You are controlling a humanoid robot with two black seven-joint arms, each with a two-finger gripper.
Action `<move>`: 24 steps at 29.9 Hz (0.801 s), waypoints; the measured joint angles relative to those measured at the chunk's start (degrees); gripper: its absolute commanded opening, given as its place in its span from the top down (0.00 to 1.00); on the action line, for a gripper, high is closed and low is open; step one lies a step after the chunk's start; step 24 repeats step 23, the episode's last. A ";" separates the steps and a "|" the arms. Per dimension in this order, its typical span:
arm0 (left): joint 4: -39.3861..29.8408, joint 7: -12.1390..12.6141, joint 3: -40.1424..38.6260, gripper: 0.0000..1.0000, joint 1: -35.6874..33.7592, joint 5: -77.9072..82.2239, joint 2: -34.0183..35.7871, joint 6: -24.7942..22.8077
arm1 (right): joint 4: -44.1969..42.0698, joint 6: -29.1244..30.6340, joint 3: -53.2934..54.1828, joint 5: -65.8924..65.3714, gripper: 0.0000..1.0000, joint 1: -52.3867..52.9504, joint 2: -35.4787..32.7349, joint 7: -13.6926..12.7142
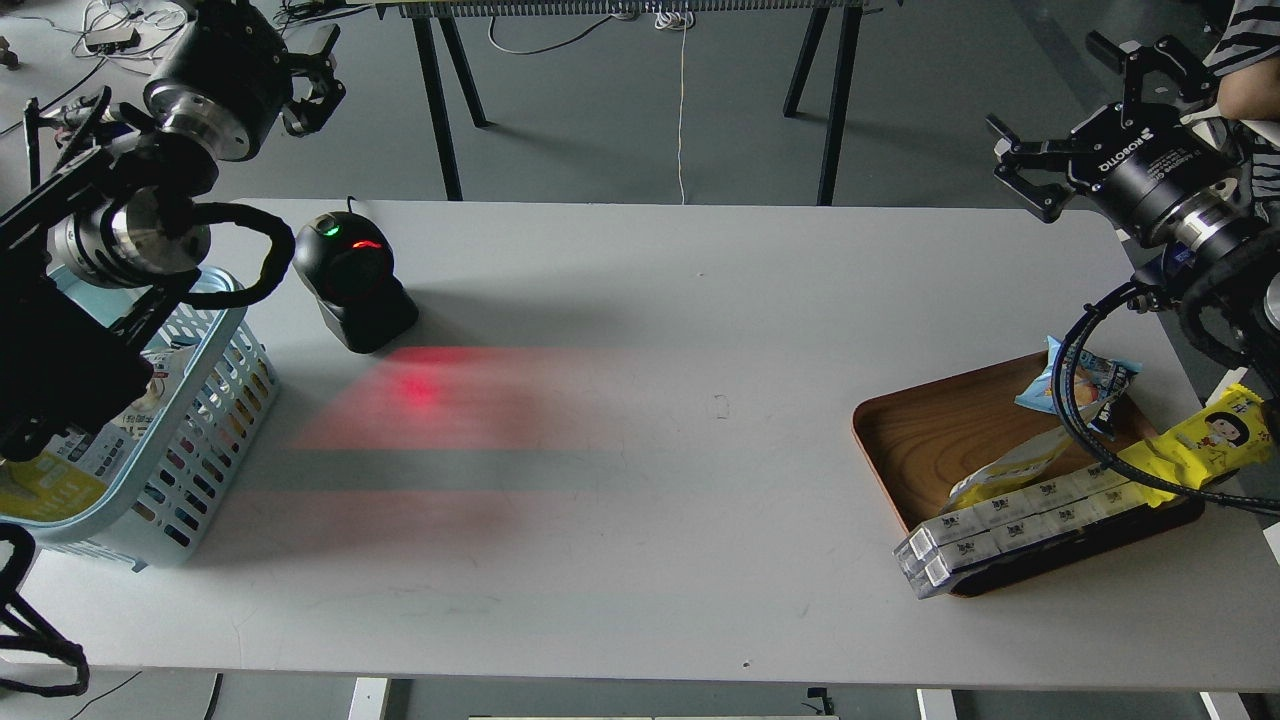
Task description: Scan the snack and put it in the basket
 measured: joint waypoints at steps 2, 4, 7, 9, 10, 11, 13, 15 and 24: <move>1.43 0.30 -2.75 0.00 0.82 -0.09 -1.17 -0.06 | 0.03 0.07 -0.07 0.01 0.00 -0.25 0.00 0.01; 2.35 0.34 -4.94 0.00 1.52 -0.48 -1.58 -0.53 | 0.04 0.09 0.17 0.01 0.00 -0.81 0.09 0.05; 2.64 0.40 -7.29 0.00 2.63 -0.88 -1.54 -2.13 | 0.03 0.11 0.46 0.02 0.00 -1.18 0.22 0.10; 2.64 0.41 -7.81 0.00 3.42 -0.93 -1.17 -3.93 | 0.00 0.11 0.48 0.02 0.00 -1.32 0.31 0.10; 2.59 0.40 -7.84 0.00 4.11 -0.81 -0.87 -5.01 | -0.01 0.11 0.47 0.02 0.00 -1.48 0.37 0.11; 2.54 0.26 -7.70 0.00 4.78 -0.57 -0.52 -6.15 | -0.01 0.10 0.41 0.02 0.00 -1.71 0.44 0.11; 2.45 -0.12 -7.38 0.00 6.30 0.55 0.11 -8.42 | 0.00 0.08 0.16 0.02 0.00 -2.07 0.54 0.11; 2.42 -0.25 -7.17 0.00 7.17 2.92 0.59 -10.12 | 0.01 0.08 0.02 0.02 0.00 -2.26 0.63 0.11; 2.83 -0.35 -7.69 0.00 7.47 8.56 1.11 -10.93 | 1.88 0.13 0.07 0.02 0.00 -2.82 0.67 0.11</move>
